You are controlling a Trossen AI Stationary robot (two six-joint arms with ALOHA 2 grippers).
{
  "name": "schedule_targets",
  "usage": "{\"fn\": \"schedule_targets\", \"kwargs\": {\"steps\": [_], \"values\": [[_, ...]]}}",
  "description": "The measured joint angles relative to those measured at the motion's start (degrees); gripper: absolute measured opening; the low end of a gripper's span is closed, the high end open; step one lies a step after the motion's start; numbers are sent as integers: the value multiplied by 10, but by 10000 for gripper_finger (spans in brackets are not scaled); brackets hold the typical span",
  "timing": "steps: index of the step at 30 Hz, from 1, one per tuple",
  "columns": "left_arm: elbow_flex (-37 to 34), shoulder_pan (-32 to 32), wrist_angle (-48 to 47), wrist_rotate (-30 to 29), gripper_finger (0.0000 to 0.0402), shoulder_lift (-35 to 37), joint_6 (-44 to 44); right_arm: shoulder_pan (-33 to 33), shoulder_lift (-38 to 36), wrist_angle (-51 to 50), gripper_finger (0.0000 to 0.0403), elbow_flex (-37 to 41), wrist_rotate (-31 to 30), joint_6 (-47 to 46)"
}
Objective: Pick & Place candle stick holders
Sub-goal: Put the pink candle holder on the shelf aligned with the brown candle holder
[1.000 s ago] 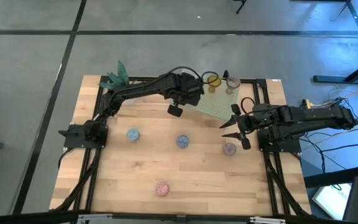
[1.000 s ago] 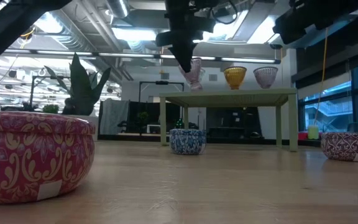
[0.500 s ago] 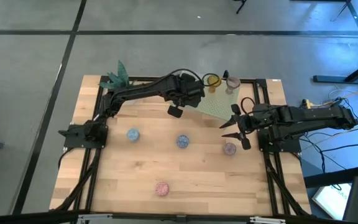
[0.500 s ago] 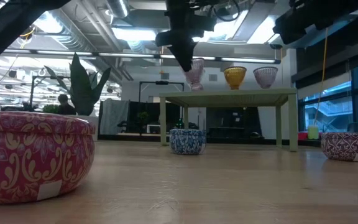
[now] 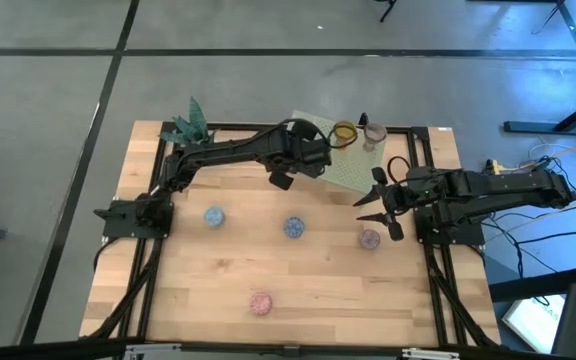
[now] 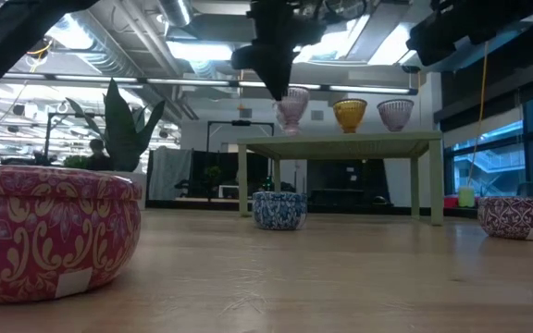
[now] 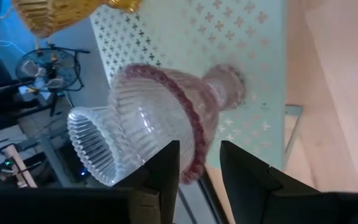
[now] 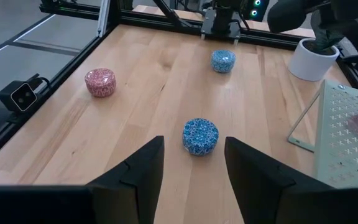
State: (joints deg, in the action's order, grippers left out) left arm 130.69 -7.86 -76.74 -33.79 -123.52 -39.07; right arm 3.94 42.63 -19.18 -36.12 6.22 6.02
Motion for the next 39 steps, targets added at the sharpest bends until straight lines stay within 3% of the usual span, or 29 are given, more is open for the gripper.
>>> {"fn": "schedule_targets", "kwargs": {"steps": [12,22,27,33,39], "values": [[0,3,37,-26,112,0,-17,0,0,-1,173,0,0,2],[0,50,41,-60,110,26,38,0,0,-23,173,0,0,2],[0,81,39,-96,113,51,102,0,0,-21,173,0,0,2],[0,107,-5,-72,113,94,273,0,0,-21,173,0,0,2],[0,124,-82,-128,113,107,398,0,0,-21,173,0,0,0]]}}
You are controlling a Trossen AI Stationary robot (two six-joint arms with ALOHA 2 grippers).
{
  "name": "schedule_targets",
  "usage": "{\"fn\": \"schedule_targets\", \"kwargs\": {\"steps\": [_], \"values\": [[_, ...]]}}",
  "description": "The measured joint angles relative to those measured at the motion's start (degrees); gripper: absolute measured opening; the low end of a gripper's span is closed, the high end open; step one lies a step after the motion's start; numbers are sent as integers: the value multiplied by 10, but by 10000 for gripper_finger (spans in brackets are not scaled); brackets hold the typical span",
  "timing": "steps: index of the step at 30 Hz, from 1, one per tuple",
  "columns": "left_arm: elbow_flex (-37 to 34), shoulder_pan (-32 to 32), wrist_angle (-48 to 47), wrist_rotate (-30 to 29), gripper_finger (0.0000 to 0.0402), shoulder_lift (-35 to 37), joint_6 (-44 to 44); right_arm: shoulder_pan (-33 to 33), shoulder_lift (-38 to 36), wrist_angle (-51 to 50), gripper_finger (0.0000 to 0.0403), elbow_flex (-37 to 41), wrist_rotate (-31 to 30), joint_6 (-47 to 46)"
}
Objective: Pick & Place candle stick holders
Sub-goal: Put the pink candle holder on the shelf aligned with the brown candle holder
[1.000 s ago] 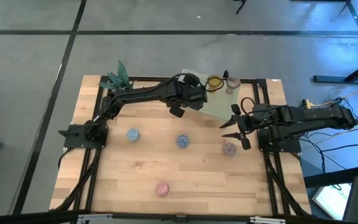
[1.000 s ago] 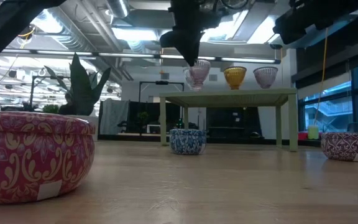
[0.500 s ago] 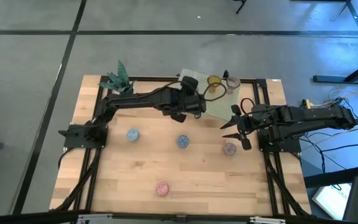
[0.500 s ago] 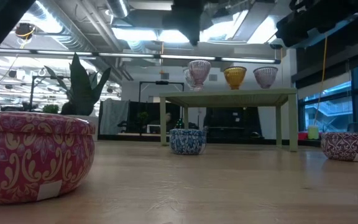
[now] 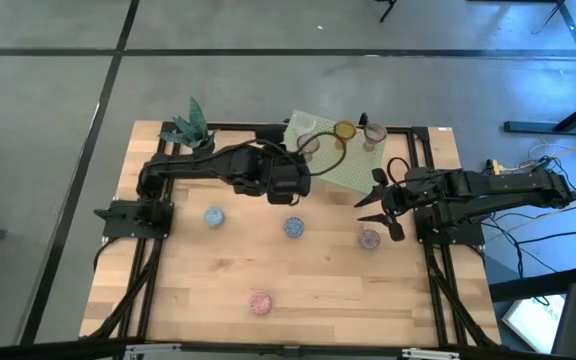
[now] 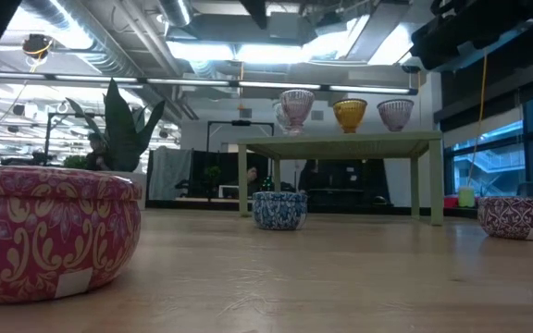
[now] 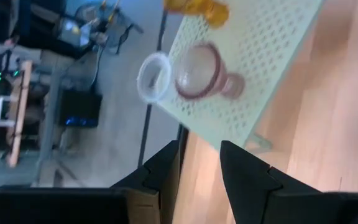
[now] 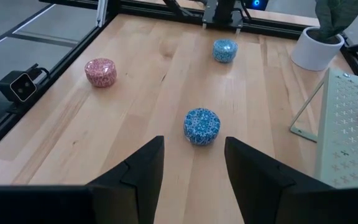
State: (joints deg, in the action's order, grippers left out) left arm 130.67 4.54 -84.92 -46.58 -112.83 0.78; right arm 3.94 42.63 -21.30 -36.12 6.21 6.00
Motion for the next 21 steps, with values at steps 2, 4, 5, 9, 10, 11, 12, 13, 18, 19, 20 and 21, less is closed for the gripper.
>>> {"fn": "schedule_targets", "kwargs": {"steps": [2,4,5,9,10,11,12,13,18,19,20,21], "values": [[0,6,-23,-11,113,0,27,0,0,0,173,0,0,0],[-13,12,-29,-20,113,1,47,0,0,-1,173,0,0,0],[-23,15,-32,-26,113,2,55,0,0,-1,173,0,0,-2],[-65,31,-50,-43,113,16,79,0,0,-3,173,0,0,-16],[-79,35,-50,-43,113,29,73,0,-1,-7,173,0,0,-15],[-90,39,-52,-43,113,43,63,0,-1,-9,173,0,0,-13],[-98,42,-52,-43,113,58,58,0,-1,-9,173,0,0,-13],[-106,42,-51,-44,113,78,61,0,-1,-10,173,0,0,-13],[-177,33,-49,-32,113,200,171,1,-1,-9,173,0,0,-13],[-208,32,-41,-38,113,226,200,1,-1,-8,173,0,0,-12],[-248,33,-17,-48,113,251,218,1,-1,-8,173,0,0,-11],[-294,36,23,-59,113,274,223,1,-1,-7,173,0,-2,-11]]}}
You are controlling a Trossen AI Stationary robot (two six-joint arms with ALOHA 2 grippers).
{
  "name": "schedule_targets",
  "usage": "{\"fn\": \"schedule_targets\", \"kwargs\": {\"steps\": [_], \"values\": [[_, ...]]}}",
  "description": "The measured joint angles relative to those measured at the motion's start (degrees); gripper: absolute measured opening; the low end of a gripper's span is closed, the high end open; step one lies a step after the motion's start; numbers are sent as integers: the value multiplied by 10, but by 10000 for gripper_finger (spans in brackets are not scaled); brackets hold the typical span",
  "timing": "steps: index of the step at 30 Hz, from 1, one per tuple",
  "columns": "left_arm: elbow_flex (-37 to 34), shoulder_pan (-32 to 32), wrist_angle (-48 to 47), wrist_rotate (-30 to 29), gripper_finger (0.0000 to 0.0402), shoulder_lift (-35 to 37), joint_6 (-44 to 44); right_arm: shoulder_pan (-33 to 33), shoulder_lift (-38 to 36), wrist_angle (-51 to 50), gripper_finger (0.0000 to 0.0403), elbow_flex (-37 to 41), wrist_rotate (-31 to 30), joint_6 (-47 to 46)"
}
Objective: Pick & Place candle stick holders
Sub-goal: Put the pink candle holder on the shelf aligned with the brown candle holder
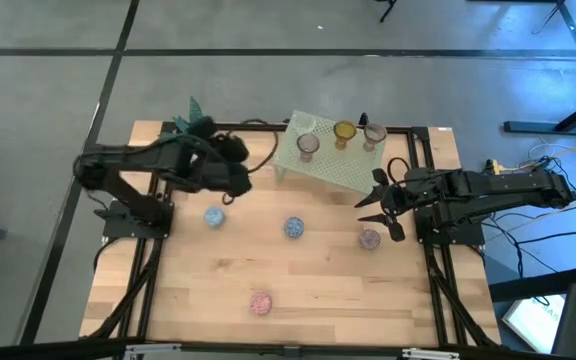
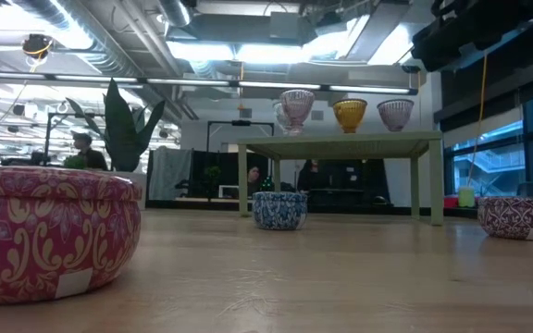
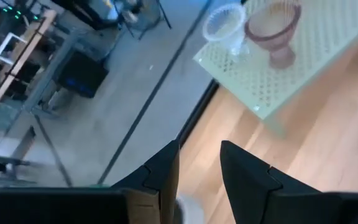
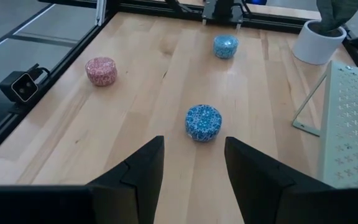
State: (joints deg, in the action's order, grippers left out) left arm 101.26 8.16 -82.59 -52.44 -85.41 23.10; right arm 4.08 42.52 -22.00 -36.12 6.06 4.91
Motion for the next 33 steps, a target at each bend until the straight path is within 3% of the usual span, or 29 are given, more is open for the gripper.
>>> {"fn": "schedule_targets", "kwargs": {"steps": [4,6,9,12,15,21,33], "values": [[-190,3,276,-4,113,56,-72,0,0,16,173,0,0,0],[-261,-13,415,41,113,60,-121,0,0,20,173,0,0,0],[-340,-40,590,117,113,43,-179,0,0,20,173,0,0,0],[-387,-62,731,134,113,17,-181,0,0,20,173,0,0,0],[-411,-87,799,120,113,-5,-161,0,0,19,173,0,0,0],[-416,-115,833,148,113,-64,-140,0,0,14,173,0,0,0],[-416,-147,972,165,113,-140,-179,0,0,9,173,0,0,-3]]}}
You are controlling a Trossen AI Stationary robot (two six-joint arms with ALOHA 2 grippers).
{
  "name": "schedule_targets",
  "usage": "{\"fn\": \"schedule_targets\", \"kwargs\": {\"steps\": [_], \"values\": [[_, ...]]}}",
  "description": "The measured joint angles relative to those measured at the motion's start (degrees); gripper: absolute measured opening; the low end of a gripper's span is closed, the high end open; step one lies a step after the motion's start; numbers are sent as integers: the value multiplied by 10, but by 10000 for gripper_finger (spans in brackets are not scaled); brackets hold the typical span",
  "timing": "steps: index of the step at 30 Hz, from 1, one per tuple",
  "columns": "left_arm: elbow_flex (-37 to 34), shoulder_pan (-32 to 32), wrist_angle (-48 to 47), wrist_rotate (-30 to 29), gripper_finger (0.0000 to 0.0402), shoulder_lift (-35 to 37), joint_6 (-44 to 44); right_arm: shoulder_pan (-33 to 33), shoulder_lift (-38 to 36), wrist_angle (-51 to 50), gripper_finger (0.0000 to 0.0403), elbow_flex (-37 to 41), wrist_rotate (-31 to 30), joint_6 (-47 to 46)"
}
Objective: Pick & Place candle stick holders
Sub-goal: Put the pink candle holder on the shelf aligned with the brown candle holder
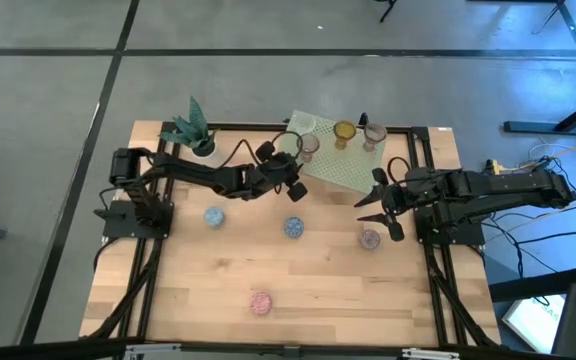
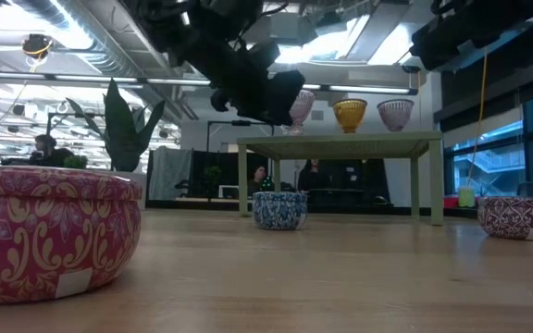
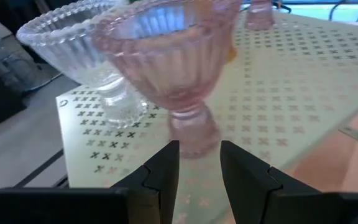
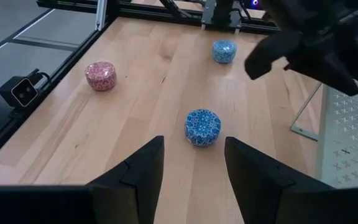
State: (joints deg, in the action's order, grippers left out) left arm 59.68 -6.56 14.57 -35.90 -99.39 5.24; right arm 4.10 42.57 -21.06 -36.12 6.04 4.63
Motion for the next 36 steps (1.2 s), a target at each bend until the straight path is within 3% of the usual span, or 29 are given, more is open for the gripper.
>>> {"fn": "schedule_targets", "kwargs": {"steps": [8,18,36], "values": [[0,-28,16,49,113,0,24,0,0,0,173,0,0,0],[0,-34,67,48,113,-44,2,0,0,0,173,0,0,1],[0,-41,109,70,113,-43,0,0,1,0,173,0,0,2]]}}
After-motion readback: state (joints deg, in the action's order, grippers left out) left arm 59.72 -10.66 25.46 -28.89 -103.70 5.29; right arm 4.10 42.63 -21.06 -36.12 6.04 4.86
